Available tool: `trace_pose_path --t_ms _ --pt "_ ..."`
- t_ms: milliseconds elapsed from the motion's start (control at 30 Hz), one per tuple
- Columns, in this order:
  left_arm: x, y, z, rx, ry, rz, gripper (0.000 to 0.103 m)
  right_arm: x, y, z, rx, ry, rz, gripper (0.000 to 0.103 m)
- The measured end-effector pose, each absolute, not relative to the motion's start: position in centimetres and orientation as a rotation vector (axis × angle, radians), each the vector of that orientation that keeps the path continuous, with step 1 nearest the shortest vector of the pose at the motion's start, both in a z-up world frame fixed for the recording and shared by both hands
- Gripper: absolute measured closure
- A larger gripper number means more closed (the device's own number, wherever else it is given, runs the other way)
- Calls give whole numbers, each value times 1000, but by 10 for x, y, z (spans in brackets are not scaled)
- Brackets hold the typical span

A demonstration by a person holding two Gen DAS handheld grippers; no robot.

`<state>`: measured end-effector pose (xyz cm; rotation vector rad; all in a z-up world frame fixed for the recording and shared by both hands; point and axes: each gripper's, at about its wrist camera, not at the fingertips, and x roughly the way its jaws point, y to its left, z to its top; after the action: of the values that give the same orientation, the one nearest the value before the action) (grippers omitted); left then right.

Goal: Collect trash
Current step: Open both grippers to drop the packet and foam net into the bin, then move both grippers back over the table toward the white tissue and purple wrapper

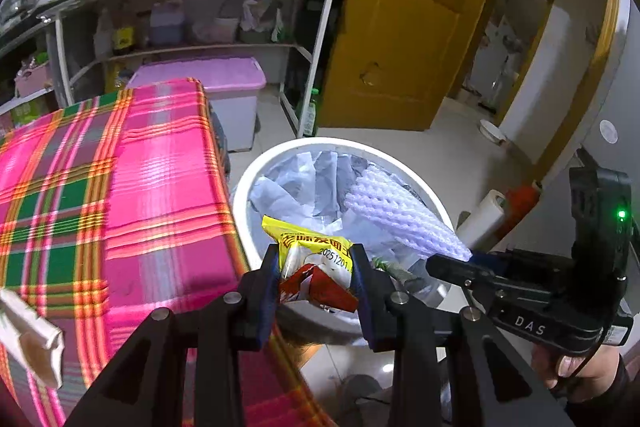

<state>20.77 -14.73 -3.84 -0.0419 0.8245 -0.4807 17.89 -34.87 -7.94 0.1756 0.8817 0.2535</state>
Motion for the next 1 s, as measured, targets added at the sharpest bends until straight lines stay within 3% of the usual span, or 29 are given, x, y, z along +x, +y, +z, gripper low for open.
trace_pose_path --t_ms 233,367,1000 --pt "226 -159 -52 -41 865 -499 69 191 -351 -88 172 906 229 76" --pt "230 -160 -56 -46 875 -500 64 188 -351 -87 167 900 226 62" --pt "179 -117 -16 -109 783 -468 63 149 -320 -35 108 779 296 62"
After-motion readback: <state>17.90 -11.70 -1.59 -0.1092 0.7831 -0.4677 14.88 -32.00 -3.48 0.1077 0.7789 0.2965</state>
